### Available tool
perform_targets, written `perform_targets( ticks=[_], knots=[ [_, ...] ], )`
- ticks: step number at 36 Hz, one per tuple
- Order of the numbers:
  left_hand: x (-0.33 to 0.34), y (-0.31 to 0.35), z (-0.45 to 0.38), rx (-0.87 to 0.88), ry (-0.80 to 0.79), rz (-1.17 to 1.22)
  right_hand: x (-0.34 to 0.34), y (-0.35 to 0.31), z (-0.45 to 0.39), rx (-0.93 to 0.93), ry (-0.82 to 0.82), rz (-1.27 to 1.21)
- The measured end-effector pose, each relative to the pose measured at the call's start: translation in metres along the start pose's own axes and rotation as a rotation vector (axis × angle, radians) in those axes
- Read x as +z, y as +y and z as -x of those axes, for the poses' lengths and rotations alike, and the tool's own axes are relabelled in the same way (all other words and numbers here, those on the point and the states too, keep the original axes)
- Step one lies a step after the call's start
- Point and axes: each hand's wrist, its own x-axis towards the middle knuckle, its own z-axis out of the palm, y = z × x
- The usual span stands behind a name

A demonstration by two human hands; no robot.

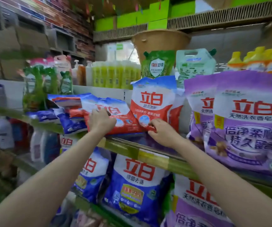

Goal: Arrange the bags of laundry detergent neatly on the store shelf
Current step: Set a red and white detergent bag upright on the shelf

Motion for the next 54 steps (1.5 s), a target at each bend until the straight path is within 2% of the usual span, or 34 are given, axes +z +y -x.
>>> perform_targets(
  ticks=[2, 4, 10, 14, 19, 23, 27, 30, 32, 34, 37, 40, 45, 52, 54],
  knots=[
    [-0.012, -0.016, -0.013, -0.103, 0.062, -0.102, 0.007, -0.009, -0.016, 0.053, -0.079, -0.042],
    [-0.018, -0.028, -0.022, -0.182, 0.07, -0.083, 0.012, -0.018, -0.031, 0.102, -0.119, -0.101],
    [-0.004, -0.033, -0.042, -0.166, 0.055, -0.088, 0.032, -0.032, -0.067, 0.321, -0.198, -0.303],
    [0.011, -0.04, -0.042, -0.038, 0.122, -0.099, 0.04, -0.037, -0.082, 0.43, -0.2, -0.497],
    [0.011, -0.042, -0.056, 0.116, 0.037, -0.076, 0.042, -0.023, -0.087, 0.483, -0.148, -0.888],
    [0.003, -0.031, -0.066, 0.181, -0.03, 0.053, 0.025, -0.027, -0.078, 0.426, -0.018, -0.997],
    [0.009, -0.013, -0.076, 0.401, -0.001, 0.28, 0.002, -0.017, -0.067, 0.391, 0.188, -0.935],
    [0.015, 0.013, -0.073, 0.535, 0.049, 0.302, -0.009, -0.002, -0.05, 0.393, 0.349, -0.942],
    [0.024, 0.025, -0.07, 0.618, 0.014, 0.265, -0.011, 0.008, -0.039, 0.41, 0.423, -0.963],
    [0.039, 0.029, -0.07, 0.637, -0.085, 0.183, -0.008, 0.017, -0.028, 0.447, 0.424, -0.964],
    [0.057, 0.024, -0.07, 0.562, -0.266, -0.009, -0.002, 0.027, -0.016, 0.553, 0.287, -0.926],
    [0.065, 0.014, -0.071, 0.496, -0.44, 0.02, 0.003, 0.031, -0.01, 0.571, 0.181, -0.857],
    [0.063, 0.003, -0.077, 0.513, -0.506, 0.018, 0.001, 0.026, -0.011, 0.635, 0.213, -0.753],
    [0.062, 0.005, -0.078, 0.559, -0.525, -0.075, 0.004, 0.008, -0.007, 0.868, 0.326, -0.222],
    [0.061, 0.006, -0.077, 0.573, -0.53, -0.097, 0.005, 0.001, -0.007, 0.861, 0.382, -0.129]
  ],
)
